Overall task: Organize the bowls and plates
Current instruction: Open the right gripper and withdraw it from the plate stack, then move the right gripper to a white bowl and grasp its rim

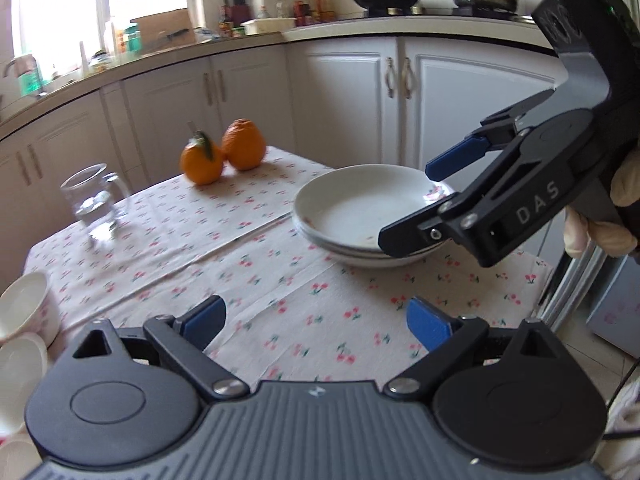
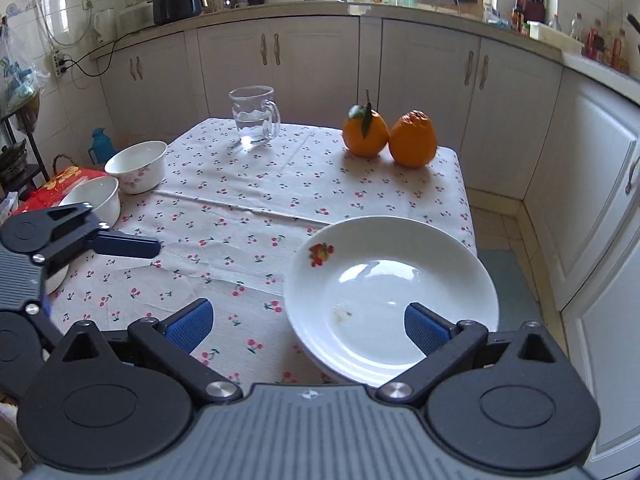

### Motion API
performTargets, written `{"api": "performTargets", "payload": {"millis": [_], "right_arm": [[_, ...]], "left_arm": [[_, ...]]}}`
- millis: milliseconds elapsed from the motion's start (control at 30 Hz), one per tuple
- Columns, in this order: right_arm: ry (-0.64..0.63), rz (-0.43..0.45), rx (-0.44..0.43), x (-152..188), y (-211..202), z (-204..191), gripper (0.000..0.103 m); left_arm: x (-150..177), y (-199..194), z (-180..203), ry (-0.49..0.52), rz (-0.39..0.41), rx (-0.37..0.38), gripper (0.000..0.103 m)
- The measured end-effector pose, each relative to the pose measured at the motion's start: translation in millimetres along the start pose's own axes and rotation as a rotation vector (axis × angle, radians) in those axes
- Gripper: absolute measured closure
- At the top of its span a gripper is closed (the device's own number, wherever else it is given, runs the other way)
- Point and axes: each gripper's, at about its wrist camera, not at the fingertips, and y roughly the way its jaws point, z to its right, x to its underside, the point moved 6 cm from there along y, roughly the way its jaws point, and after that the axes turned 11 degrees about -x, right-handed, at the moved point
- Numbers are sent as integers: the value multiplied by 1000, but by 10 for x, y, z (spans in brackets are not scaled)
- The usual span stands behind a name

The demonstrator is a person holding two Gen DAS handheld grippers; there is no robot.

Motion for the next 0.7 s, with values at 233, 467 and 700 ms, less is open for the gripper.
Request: {"api": "performTargets", "payload": {"millis": [233, 467, 700], "right_arm": [[-163, -7, 20, -113, 208, -559, 0], [-243, -15, -89, -241, 441, -1110, 0], [-334, -5, -157, -430, 661, -1607, 0]], "left_arm": [[300, -468, -523, -71, -14, -142, 6], [638, -858, -1020, -124, -39, -274, 6], [1048, -1021, -1417, -181, -98, -359, 6]]}}
